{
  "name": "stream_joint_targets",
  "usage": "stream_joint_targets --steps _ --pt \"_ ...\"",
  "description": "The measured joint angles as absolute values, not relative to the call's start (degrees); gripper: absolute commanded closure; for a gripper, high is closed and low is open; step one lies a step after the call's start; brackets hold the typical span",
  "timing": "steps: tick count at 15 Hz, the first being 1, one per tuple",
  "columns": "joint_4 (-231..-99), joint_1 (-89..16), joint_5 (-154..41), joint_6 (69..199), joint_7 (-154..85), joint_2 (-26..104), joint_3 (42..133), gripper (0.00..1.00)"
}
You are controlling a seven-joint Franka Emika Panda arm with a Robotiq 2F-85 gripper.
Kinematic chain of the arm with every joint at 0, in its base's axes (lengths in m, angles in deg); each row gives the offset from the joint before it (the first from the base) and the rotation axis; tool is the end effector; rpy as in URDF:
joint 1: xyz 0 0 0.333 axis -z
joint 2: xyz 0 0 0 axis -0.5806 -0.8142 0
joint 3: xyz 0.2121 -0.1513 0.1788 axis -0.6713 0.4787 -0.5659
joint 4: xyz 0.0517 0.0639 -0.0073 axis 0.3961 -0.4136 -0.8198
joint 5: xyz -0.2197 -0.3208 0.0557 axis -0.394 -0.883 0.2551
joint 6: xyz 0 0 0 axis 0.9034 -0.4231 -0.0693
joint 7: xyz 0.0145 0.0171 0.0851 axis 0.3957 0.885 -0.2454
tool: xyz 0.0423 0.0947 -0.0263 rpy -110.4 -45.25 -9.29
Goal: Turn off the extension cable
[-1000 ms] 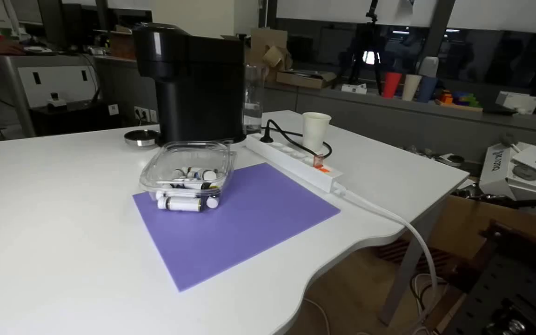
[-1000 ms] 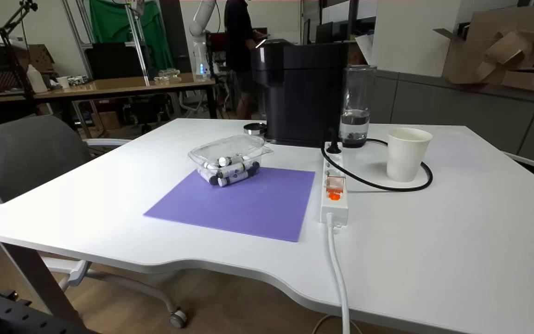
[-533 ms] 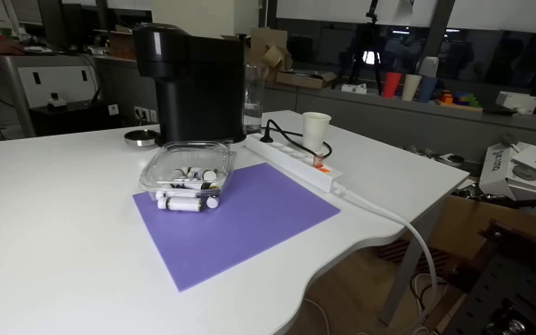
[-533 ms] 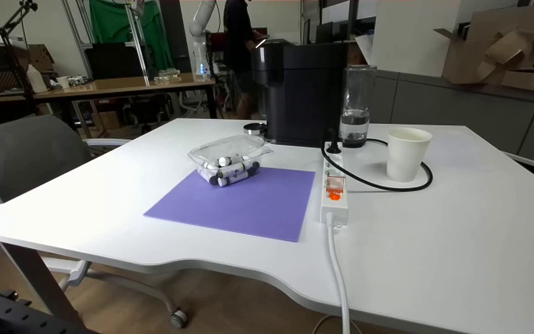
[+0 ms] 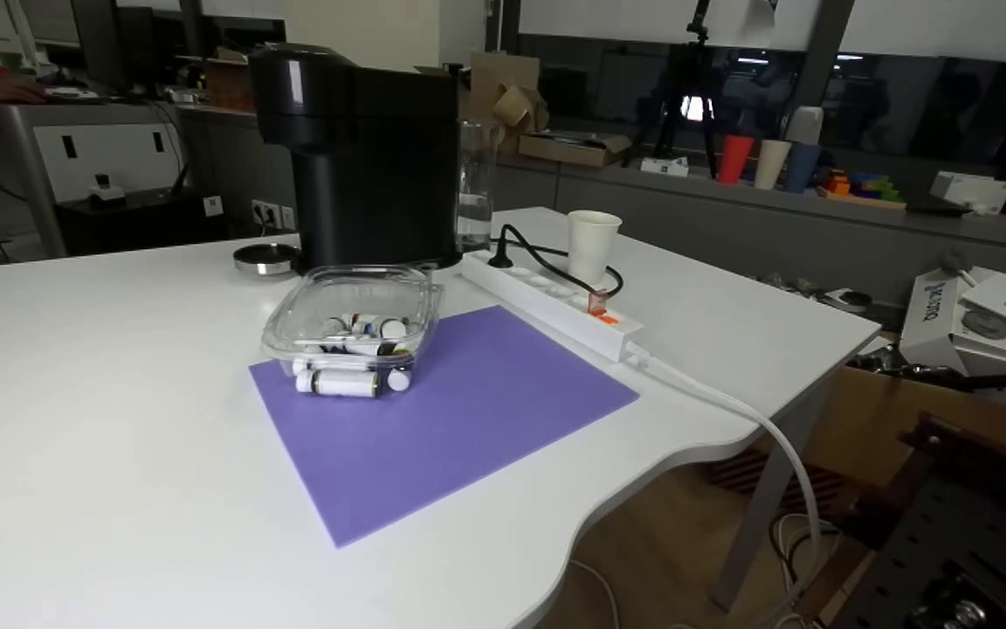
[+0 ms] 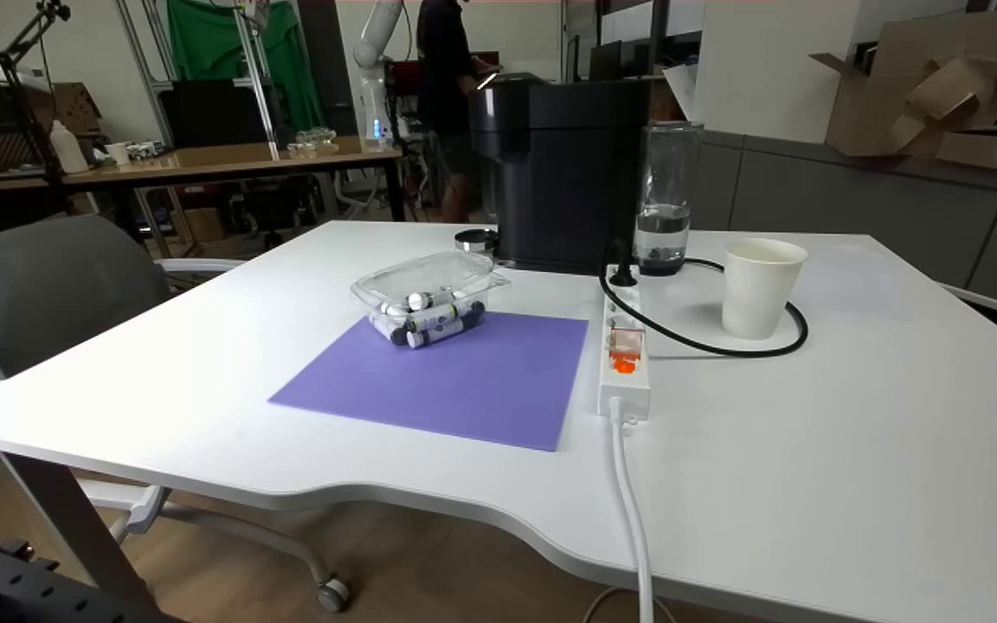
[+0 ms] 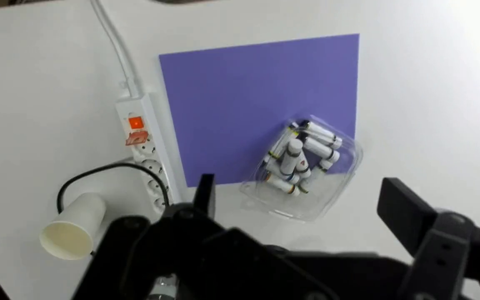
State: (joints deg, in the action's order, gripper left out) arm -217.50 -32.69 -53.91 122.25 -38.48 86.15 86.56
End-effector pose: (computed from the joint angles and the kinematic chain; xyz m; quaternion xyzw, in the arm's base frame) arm 0.3945 -0.0387 0.4694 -0.9962 0.0480 -0.0728 0.0086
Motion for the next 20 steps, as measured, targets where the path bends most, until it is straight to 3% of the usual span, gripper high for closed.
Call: stream_joint_targets --steps 12,20 --pt "-213.36 -25.80 -59.50 139.43 -48.40 62.34 94.52 0.00" --pt "-213.38 -25.88 -60.20 139.86 -48.21 61.39 93.98 0.00"
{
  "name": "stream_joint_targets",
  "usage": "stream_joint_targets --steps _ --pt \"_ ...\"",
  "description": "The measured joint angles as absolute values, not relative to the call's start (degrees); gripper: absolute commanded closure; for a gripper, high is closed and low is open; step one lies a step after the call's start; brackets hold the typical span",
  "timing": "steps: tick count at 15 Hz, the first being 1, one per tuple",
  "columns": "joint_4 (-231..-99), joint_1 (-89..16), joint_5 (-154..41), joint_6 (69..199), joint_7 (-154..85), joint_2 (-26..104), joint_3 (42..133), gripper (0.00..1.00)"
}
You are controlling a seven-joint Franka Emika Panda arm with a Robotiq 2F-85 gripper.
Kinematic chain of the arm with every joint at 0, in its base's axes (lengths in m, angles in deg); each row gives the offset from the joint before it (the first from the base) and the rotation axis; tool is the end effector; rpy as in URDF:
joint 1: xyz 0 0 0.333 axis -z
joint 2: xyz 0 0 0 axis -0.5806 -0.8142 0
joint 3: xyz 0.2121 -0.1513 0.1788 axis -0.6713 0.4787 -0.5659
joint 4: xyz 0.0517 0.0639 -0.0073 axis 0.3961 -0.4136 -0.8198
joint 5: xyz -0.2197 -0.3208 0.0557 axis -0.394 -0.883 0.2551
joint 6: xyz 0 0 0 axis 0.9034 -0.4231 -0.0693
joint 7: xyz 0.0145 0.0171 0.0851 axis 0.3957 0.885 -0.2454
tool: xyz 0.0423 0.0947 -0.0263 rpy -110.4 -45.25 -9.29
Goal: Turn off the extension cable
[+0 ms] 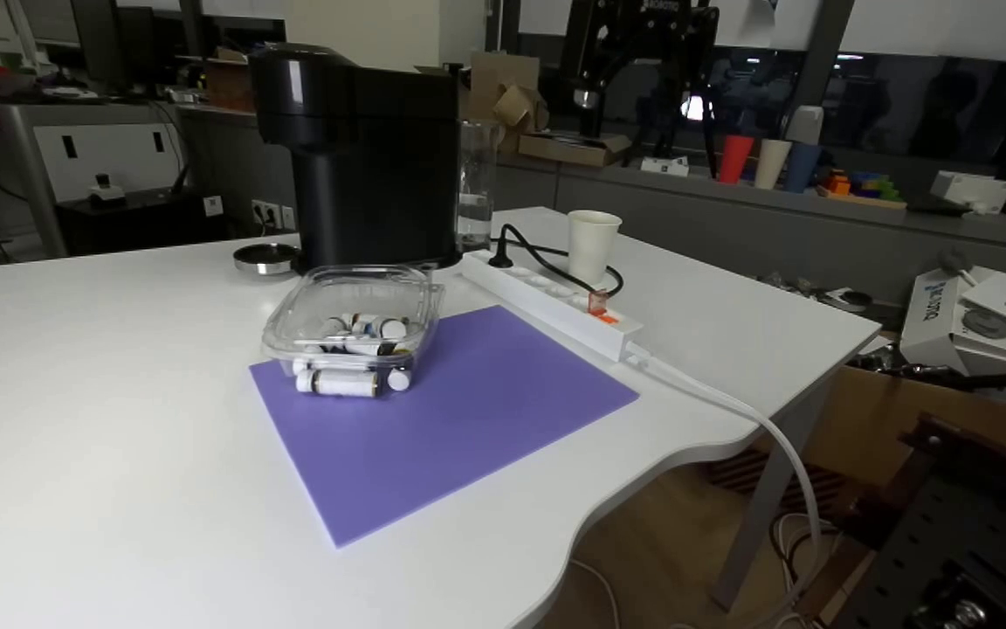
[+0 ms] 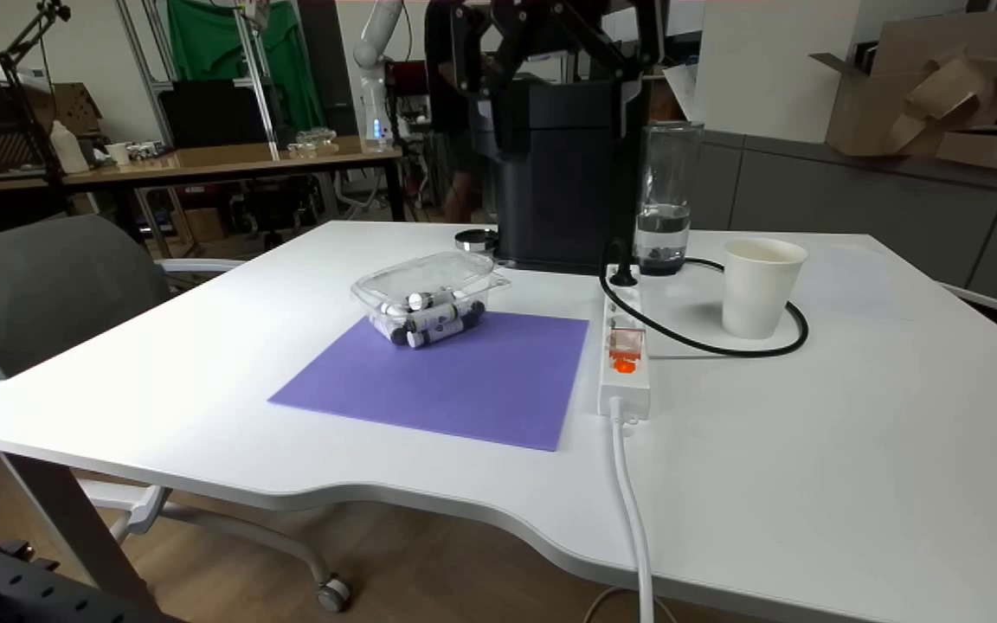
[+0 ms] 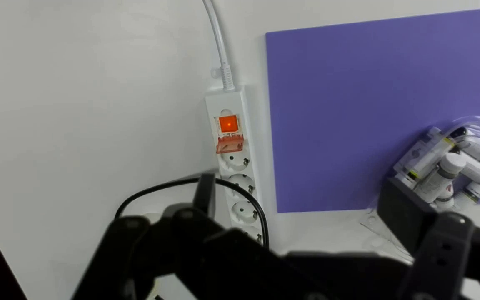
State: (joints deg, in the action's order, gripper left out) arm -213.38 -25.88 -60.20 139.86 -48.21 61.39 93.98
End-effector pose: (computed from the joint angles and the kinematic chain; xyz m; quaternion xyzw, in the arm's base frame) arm 0.4488 -0.1607 0.3425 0.9974 -0.0488 0.0372 0.0387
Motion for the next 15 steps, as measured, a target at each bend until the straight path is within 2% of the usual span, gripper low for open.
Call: stream_joint_targets --steps 1,2,4,11,14,15 --pt "-213.23 -25.67 -60.78 140.40 -47.88 60.06 94.04 0.01" --pt "-212.85 -25.39 -61.11 140.87 -47.75 58.34 94.20 0.26" --pt "-211.72 -24.74 -61.72 142.31 -47.70 54.33 94.62 0.30" --pt "-203.75 -23.22 -61.46 144.63 -51.72 40.08 95.37 0.81" --pt "-199.53 -22.18 -60.78 144.23 -56.51 35.18 94.33 0.99" --pt "-198.17 -21.77 -60.63 143.80 -58.20 33.72 93.81 1.00"
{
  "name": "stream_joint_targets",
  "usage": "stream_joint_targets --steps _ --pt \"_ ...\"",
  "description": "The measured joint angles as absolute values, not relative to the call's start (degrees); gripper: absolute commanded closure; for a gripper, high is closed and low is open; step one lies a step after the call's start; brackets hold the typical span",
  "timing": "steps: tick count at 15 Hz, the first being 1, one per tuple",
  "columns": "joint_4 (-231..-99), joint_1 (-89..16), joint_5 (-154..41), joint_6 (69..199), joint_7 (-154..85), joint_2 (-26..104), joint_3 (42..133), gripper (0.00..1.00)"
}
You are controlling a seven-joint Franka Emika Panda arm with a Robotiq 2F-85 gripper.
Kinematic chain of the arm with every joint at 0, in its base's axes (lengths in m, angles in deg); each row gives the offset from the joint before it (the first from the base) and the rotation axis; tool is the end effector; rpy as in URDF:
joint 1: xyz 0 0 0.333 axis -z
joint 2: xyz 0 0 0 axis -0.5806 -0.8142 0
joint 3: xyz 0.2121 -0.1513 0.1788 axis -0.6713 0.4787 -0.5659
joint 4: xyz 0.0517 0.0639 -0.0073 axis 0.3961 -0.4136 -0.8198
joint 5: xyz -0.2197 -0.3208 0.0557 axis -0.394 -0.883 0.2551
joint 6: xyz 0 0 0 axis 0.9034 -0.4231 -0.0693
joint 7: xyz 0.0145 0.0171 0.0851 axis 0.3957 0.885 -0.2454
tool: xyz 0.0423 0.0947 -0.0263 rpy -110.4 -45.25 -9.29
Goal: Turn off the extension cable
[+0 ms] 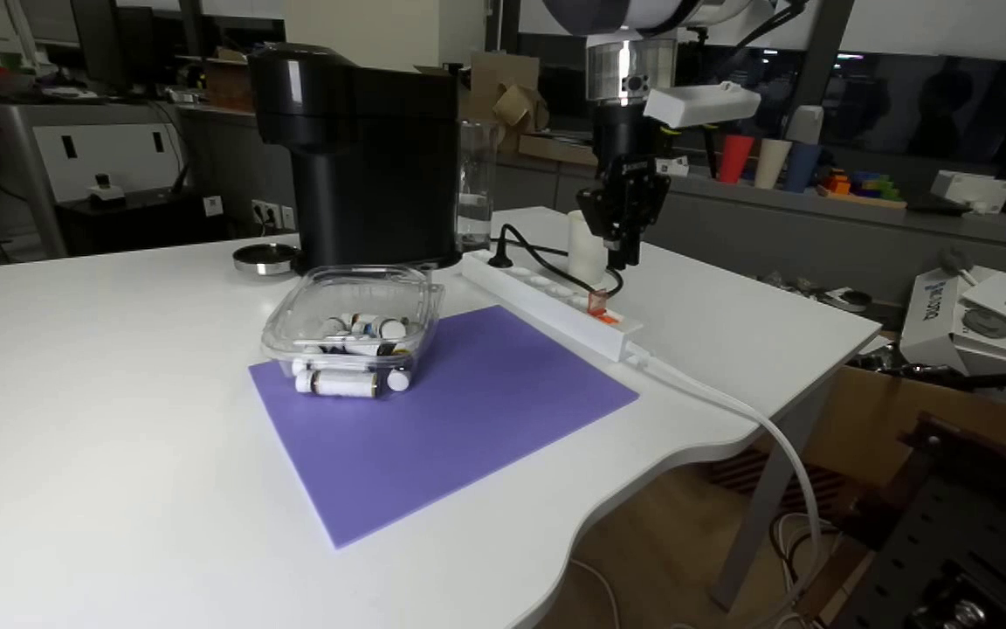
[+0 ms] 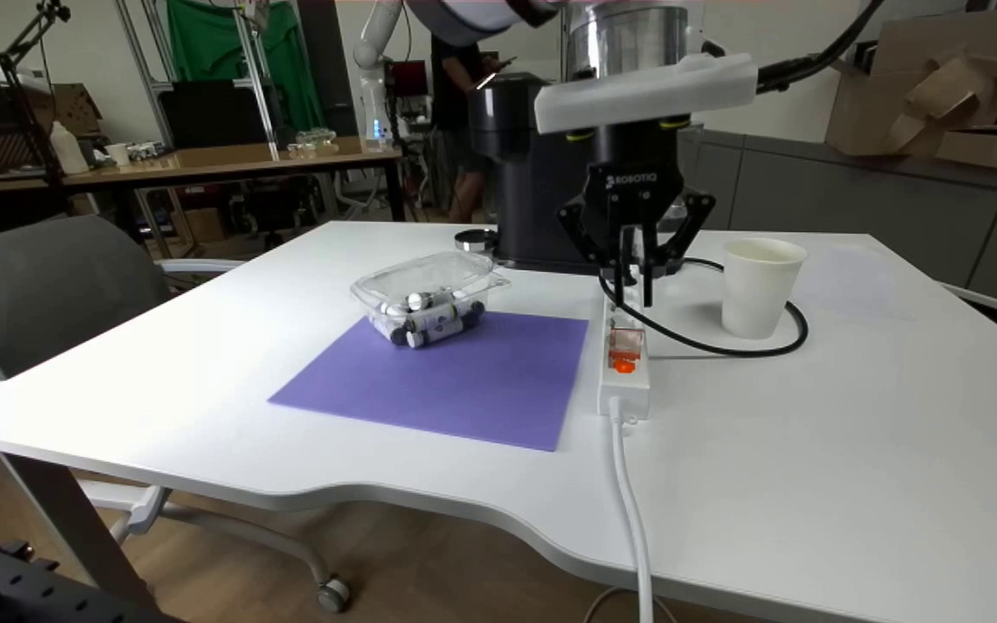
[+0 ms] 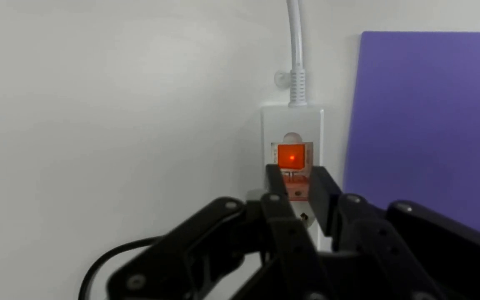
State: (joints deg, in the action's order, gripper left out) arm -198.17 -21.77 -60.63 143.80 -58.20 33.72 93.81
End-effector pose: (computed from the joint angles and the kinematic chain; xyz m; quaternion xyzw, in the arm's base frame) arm 0.5054 -0.2218 0.2069 0.9974 0.0170 -0.0488 0.0509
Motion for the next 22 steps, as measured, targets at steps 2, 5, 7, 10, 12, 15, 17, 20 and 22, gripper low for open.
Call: stream_joint_targets --steps 2,5,7,10,12,15,17,20,22 --pt "-195.95 -21.13 -60.64 142.91 -61.10 31.25 92.81 1.00" --pt "-193.66 -20.53 -60.64 140.93 -64.42 28.60 91.47 0.99" --pt "-192.94 -20.38 -60.65 140.28 -65.18 27.64 91.09 0.99" --pt "-192.75 -20.32 -60.80 140.43 -65.64 27.39 91.06 1.00" --pt "-193.28 -20.48 -61.45 141.56 -65.63 27.39 91.06 1.00" --pt "-194.46 -20.68 -61.96 143.35 -65.61 27.39 91.06 1.00" --pt "-195.21 -20.68 -61.98 144.55 -65.59 27.38 91.08 1.00" --pt "-195.89 -20.68 -61.98 145.72 -65.57 27.37 91.17 1.00" --pt "-196.39 -20.67 -62.04 146.46 -65.55 27.36 91.31 1.00"
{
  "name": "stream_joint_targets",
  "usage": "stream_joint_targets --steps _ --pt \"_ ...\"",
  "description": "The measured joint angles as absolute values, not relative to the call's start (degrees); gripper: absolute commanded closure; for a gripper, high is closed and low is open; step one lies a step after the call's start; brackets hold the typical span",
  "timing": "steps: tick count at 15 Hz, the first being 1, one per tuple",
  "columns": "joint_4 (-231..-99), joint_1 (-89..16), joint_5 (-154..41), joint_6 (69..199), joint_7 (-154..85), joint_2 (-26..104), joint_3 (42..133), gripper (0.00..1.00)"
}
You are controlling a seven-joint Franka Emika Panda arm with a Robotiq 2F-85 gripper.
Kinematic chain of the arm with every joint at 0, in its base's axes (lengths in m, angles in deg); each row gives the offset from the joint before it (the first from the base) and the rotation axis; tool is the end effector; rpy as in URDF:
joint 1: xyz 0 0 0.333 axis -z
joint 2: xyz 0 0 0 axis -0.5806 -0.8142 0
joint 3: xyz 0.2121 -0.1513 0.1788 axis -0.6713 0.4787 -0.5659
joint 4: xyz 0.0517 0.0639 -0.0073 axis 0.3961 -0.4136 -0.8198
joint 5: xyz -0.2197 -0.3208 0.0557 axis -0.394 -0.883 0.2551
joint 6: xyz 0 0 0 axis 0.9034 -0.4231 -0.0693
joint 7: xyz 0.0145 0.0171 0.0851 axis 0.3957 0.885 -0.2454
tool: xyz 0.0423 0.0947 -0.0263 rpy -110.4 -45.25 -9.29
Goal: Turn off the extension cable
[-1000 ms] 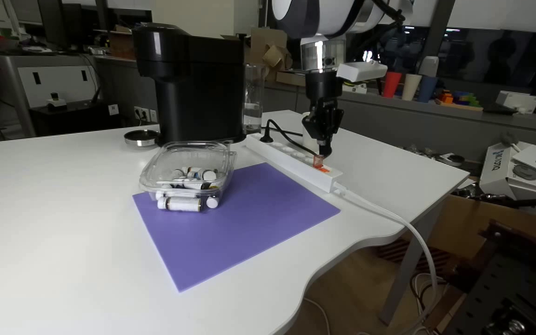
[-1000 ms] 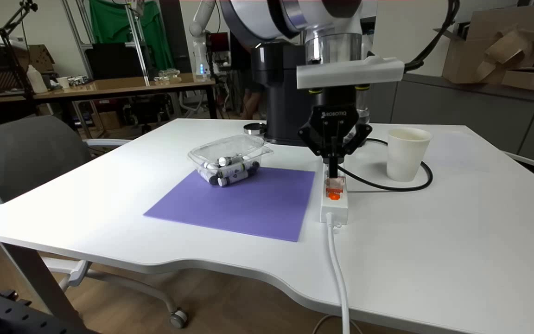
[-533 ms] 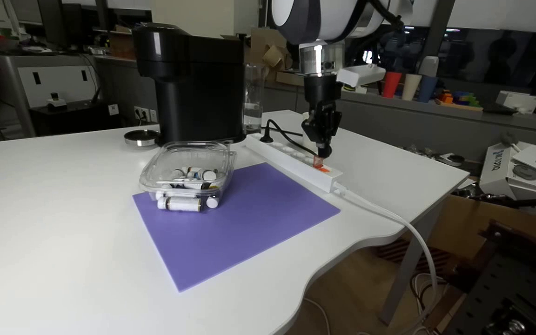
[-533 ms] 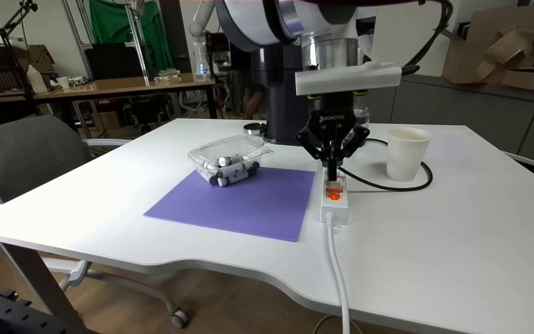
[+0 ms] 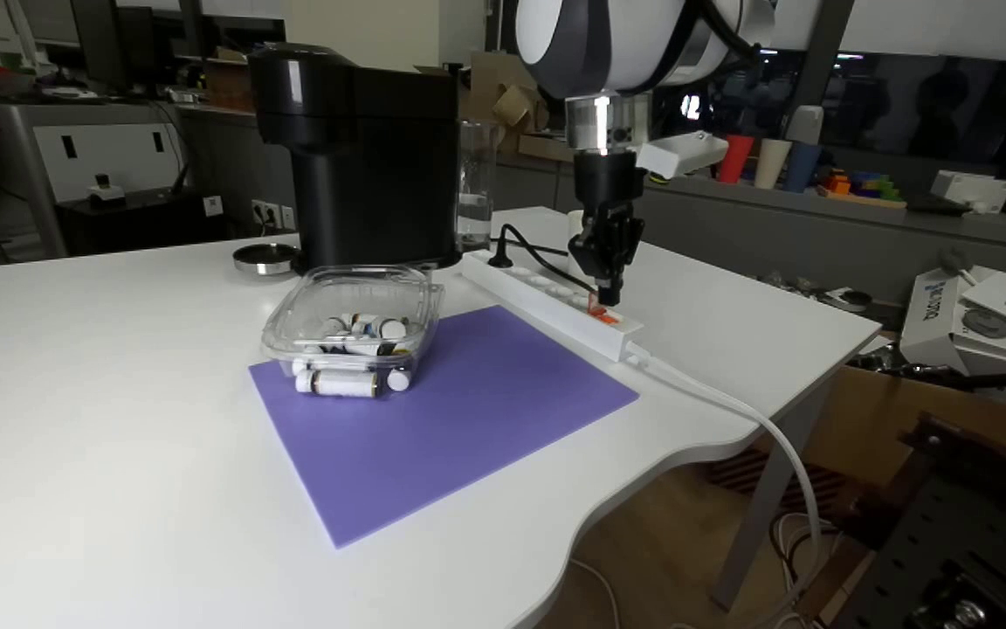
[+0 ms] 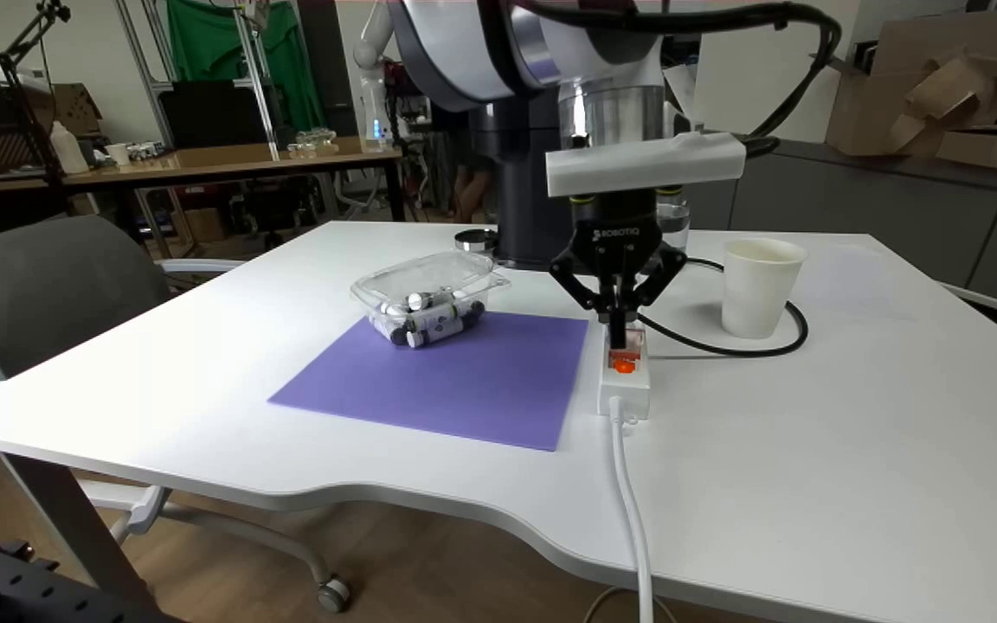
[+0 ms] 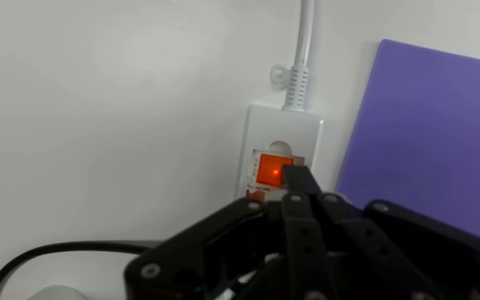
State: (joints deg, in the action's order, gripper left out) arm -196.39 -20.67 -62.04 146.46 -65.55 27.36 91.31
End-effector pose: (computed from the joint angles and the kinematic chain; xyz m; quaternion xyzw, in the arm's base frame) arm 0.5114 -0.2095 0.1590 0.9911 0.1065 -0.0682 0.0425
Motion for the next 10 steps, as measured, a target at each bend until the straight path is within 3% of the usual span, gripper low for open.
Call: stream_joint_targets --steps 10 --pt "-197.06 -20.21 -62.97 150.70 -65.48 25.18 92.44 1.00"
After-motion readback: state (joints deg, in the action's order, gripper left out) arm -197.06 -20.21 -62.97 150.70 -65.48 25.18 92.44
